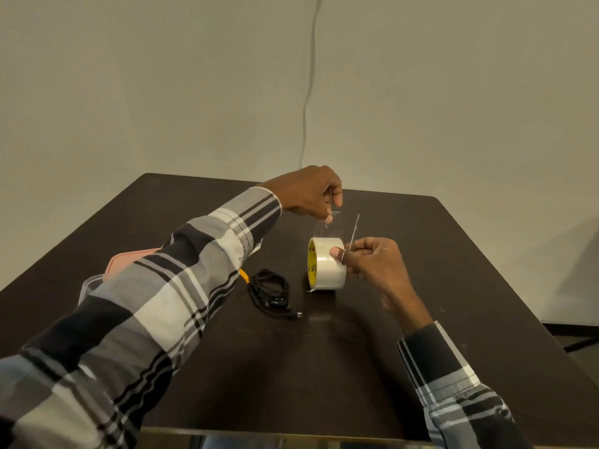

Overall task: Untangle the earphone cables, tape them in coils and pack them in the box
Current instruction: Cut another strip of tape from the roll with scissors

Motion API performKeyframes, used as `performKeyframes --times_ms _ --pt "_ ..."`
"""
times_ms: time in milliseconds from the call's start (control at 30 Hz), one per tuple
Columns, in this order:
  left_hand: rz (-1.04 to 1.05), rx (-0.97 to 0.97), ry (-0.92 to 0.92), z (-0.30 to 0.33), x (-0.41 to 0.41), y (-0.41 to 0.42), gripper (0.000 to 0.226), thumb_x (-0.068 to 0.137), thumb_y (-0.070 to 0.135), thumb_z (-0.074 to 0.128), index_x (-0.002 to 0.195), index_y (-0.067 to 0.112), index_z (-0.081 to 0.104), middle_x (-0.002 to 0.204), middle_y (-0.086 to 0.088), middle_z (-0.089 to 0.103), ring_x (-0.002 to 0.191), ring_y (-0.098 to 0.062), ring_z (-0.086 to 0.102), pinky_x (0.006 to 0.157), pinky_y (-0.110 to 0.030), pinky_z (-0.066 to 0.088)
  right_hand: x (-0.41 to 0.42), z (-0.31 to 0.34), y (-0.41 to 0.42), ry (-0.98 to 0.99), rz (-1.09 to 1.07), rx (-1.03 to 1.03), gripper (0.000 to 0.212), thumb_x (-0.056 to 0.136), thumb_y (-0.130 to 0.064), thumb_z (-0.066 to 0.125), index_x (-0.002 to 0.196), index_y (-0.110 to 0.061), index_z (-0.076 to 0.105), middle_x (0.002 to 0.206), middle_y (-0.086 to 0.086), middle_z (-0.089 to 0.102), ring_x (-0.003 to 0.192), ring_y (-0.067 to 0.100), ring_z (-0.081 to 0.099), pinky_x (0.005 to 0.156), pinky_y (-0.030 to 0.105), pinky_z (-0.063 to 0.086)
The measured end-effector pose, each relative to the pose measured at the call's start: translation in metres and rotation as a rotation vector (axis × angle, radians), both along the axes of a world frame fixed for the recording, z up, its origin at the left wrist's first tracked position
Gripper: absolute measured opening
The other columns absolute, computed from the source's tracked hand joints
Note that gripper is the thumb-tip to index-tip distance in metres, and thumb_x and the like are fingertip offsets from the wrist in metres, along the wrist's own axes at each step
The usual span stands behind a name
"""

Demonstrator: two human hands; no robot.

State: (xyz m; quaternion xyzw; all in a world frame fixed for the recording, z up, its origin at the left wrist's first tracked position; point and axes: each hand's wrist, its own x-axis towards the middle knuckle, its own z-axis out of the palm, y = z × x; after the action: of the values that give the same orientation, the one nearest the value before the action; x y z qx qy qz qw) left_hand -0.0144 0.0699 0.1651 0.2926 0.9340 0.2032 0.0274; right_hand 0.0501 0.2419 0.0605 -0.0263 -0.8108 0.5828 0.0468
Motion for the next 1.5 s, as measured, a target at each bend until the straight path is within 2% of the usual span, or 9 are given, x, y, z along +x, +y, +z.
performKeyframes --times_ms 167,333,500,700,800,900,1233,1367,1500 --pt "-0.042 -0.074 0.039 0.005 -0.004 0.001 0.017 0.086 0.014 0.073 0.102 0.009 0.073 0.071 0.016 0.056 0.064 0.000 0.052 0.060 -0.011 0.034 0.002 0.013 0.023 0.087 0.088 0.193 0.027 0.076 -0.040 0.084 0.087 -0.017 0.074 0.076 0.016 0.070 0.069 0.021 0.062 0.077 0.045 0.059" --pt "-0.077 -0.086 0.043 0.008 -0.006 -0.003 0.013 0.087 0.016 0.072 0.098 0.009 0.075 0.084 0.002 0.071 0.074 -0.007 0.063 0.068 -0.016 0.041 -0.005 0.036 0.042 0.038 0.334 0.404 0.031 0.075 -0.044 0.083 0.096 -0.022 0.076 0.079 0.022 0.064 0.068 0.021 0.055 0.080 0.048 0.055" --pt "-0.059 -0.075 0.081 0.013 -0.007 -0.008 0.019 0.091 0.019 0.068 0.104 0.008 0.075 0.094 -0.004 0.074 0.082 -0.015 0.067 0.072 -0.019 0.048 -0.017 0.055 0.049 0.008 0.441 0.517 0.049 0.075 -0.043 0.084 0.112 -0.012 0.074 0.071 0.013 0.058 0.070 0.018 0.052 0.072 0.035 0.044" --pt "-0.079 -0.083 0.125 0.021 -0.005 -0.009 0.020 0.094 0.021 0.064 0.104 0.008 0.075 0.084 0.004 0.071 0.075 -0.011 0.063 0.068 -0.018 0.044 -0.023 0.070 0.048 -0.045 0.527 0.536 0.027 0.079 -0.040 0.081 0.100 -0.024 0.079 0.060 -0.008 0.055 0.067 0.013 0.048 0.065 0.030 0.039" --pt "-0.090 -0.084 0.129 0.025 -0.004 -0.009 0.019 0.094 0.021 0.063 0.105 0.009 0.074 0.073 0.018 0.060 0.068 -0.005 0.059 0.063 -0.014 0.038 -0.025 0.079 0.046 -0.064 0.550 0.522 0.017 0.078 -0.040 0.081 0.089 -0.026 0.080 0.064 -0.011 0.060 0.070 0.010 0.050 0.064 0.028 0.040" --pt "-0.104 -0.089 0.131 0.025 -0.004 -0.010 0.020 0.094 0.021 0.063 0.106 0.009 0.074 0.077 0.014 0.062 0.069 -0.005 0.059 0.063 -0.013 0.037 -0.026 0.088 0.047 -0.074 0.590 0.531 0.011 0.078 -0.037 0.082 0.080 -0.026 0.080 0.062 -0.012 0.058 0.071 0.011 0.048 0.065 0.031 0.040" --pt "-0.135 -0.094 0.133 0.026 -0.001 -0.007 0.020 0.094 0.021 0.064 0.105 0.009 0.074 0.085 0.005 0.069 0.075 -0.012 0.064 0.068 -0.016 0.043 -0.031 0.103 0.042 -0.089 0.597 0.636 0.028 0.079 -0.039 0.081 0.102 -0.023 0.079 0.062 -0.016 0.063 0.071 0.006 0.051 0.061 0.024 0.040" --pt "-0.144 -0.099 0.128 0.028 0.001 -0.005 0.020 0.093 0.022 0.064 0.103 0.007 0.075 0.073 0.016 0.061 0.071 -0.010 0.062 0.065 -0.015 0.040 -0.030 0.105 0.041 -0.098 0.609 0.636 0.028 0.078 -0.039 0.081 0.100 -0.022 0.080 0.061 -0.017 0.063 0.069 0.006 0.049 0.061 0.025 0.039" --pt "-0.155 -0.103 0.123 0.028 0.003 -0.002 0.019 0.093 0.021 0.064 0.102 0.008 0.075 0.078 0.004 0.068 0.077 -0.022 0.067 0.069 -0.022 0.047 -0.030 0.109 0.040 -0.104 0.607 0.648 0.026 0.077 -0.039 0.081 0.096 -0.021 0.081 0.063 -0.016 0.065 0.068 0.005 0.048 0.060 0.025 0.037"
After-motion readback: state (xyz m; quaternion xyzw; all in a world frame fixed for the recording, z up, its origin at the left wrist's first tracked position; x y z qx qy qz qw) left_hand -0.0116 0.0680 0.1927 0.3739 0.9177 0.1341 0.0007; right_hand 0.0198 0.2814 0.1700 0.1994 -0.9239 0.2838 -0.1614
